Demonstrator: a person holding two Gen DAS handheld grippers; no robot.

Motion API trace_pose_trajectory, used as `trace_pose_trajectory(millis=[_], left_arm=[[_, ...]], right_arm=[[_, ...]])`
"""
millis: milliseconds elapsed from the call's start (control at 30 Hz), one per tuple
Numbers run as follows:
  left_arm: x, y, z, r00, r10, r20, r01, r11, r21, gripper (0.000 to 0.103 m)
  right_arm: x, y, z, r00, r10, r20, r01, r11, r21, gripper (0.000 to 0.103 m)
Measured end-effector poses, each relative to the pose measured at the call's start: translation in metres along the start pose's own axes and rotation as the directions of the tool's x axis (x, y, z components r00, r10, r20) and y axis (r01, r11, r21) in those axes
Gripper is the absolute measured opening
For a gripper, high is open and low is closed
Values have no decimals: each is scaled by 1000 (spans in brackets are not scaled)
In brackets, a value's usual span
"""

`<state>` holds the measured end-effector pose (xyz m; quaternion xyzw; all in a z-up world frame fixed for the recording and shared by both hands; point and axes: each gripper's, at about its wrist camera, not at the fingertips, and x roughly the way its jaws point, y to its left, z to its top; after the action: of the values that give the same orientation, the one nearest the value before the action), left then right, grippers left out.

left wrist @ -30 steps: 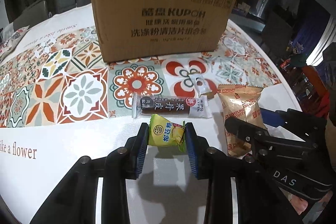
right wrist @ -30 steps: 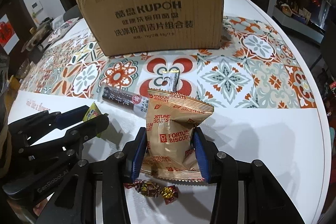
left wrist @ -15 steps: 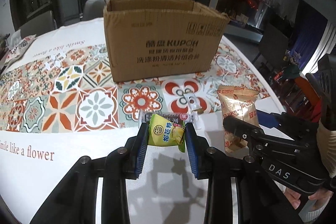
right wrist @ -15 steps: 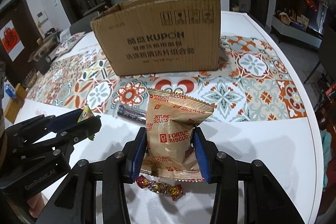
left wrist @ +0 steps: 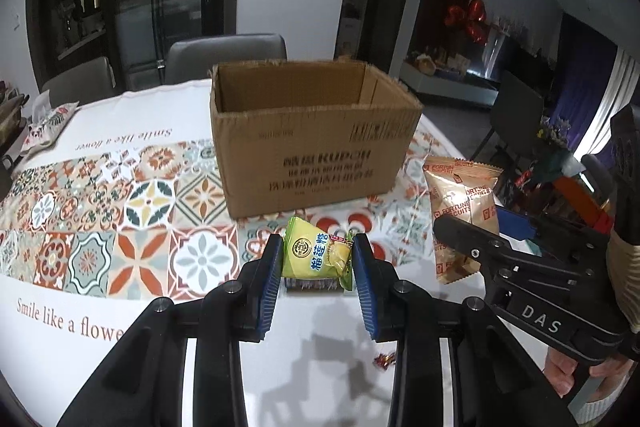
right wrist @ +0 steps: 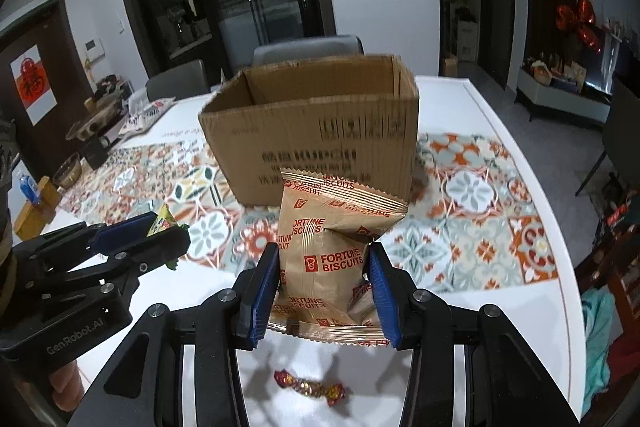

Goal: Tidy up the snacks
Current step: 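Carry the green candy and Fortune Biscuits packet into the box and release both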

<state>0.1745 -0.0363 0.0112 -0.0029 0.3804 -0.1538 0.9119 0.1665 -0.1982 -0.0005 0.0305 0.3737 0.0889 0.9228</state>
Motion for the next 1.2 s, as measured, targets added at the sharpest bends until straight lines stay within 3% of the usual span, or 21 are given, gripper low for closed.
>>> trace_pose_trajectory(millis=[533, 1200], left_arm=[[-9, 4, 52, 999, 4, 52, -6, 1000, 29, 34], [34, 28, 129, 998, 25, 57, -29, 997, 71, 34]], right_arm=[[-18, 12, 58, 994, -3, 110, 8, 999, -42, 45], [27, 4, 129, 997, -28, 70, 33, 997, -73, 45]])
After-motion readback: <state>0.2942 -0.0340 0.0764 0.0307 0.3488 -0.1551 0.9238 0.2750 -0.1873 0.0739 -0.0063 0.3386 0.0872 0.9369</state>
